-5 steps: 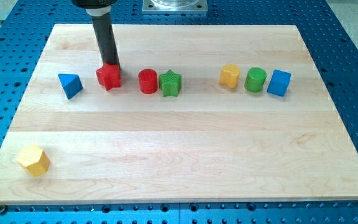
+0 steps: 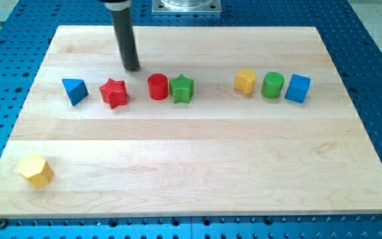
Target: Slide the yellow hexagon vertically below the green star
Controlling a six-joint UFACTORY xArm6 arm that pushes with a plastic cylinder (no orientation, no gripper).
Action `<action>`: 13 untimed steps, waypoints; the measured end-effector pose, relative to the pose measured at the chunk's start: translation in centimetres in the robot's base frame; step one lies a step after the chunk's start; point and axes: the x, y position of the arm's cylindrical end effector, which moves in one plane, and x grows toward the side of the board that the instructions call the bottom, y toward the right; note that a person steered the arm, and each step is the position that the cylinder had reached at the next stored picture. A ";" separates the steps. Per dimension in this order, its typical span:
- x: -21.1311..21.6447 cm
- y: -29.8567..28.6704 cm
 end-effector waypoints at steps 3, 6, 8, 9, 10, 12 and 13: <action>4.3 5.4; 4.2 9.9; 1.9 16.9; 1.7 22.3; 2.2 22.8; 5.3 21.3; 3.0 20.2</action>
